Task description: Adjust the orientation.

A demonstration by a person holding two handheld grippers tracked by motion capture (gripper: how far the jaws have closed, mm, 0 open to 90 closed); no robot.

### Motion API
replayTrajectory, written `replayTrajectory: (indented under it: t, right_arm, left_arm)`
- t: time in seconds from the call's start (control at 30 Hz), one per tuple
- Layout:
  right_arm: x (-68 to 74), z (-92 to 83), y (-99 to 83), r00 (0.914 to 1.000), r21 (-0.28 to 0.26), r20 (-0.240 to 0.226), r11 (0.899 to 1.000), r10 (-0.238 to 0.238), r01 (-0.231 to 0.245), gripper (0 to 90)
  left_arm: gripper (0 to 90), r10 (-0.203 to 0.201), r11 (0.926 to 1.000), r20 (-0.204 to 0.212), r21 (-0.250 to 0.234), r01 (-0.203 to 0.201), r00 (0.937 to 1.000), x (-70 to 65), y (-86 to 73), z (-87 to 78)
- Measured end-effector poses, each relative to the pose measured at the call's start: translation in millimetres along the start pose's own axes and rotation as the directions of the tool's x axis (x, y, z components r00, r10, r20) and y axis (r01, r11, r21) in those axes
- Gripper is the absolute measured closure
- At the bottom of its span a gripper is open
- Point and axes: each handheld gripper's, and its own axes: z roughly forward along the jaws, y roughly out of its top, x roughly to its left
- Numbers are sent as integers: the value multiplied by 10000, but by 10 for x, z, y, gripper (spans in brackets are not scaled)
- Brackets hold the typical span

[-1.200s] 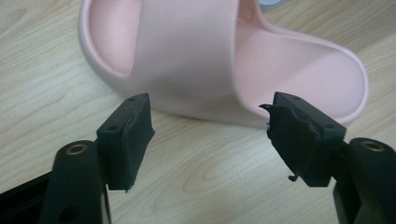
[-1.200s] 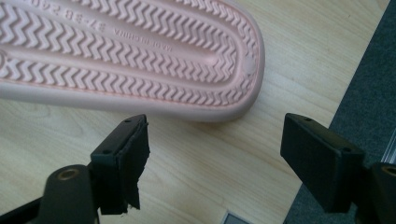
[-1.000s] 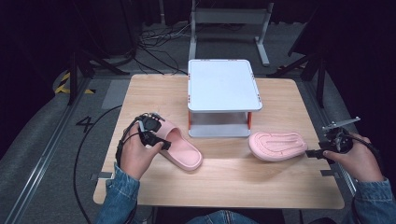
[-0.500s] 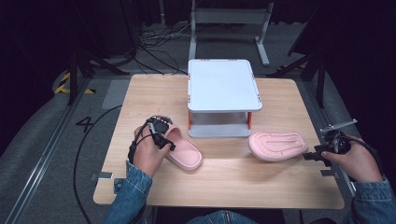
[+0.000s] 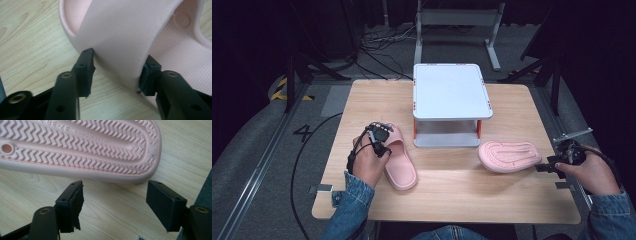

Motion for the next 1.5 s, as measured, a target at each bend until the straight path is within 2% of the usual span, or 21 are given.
replayTrajectory:
  t: [0.1,0.17,0.33,0.47,0.7,0.87,1.0,1.13,1.27,1.5]
  right_arm:
    - [2,6,2,10000,-7,-47,10000,-66,66,311]
    - [7,12,5,9999,-50,-71,9999,-95,94,313]
    - [0,8,2,9999,-36,-70,10000,-81,81,313]
    - [6,15,3,10000,-32,-86,10000,-23,23,312]
    - [4,10,-26,10000,-56,-75,10000,53,-53,312]
    - [-1,6,-74,9997,-45,-48,9997,254,-254,306]
    - [-7,-11,-123,9993,-35,35,9993,375,-374,305]
    - [-18,-18,-175,9986,0,95,9987,514,-514,303]
    - [-18,-16,-226,9974,53,96,9974,718,-719,301]
    - [-25,-18,-238,9969,45,129,9969,781,-782,300]
  left_arm:
    - [657,63,10000,-60,-31,-63,10000,9,-9,-22]
    - [683,110,9999,-136,-91,-111,9998,19,-19,-42]
    - [782,41,9998,19,-207,-41,10000,56,-44,-117]
    - [787,125,9997,103,-218,-123,9999,47,-58,-175]
    - [798,438,9963,275,-757,-417,9987,-68,1,-380]
    - [792,955,9921,694,-880,-893,9930,-220,92,-436]
    - [793,1197,9885,823,-1030,-1110,9894,-310,171,-461]
    - [793,1435,9851,1027,-1106,-1321,9843,-398,283,-454]
    - [795,1723,9804,1168,-1168,-1588,9781,-516,436,-377]
    - [797,1792,9782,1417,-1316,-1609,9735,-653,631,-195]
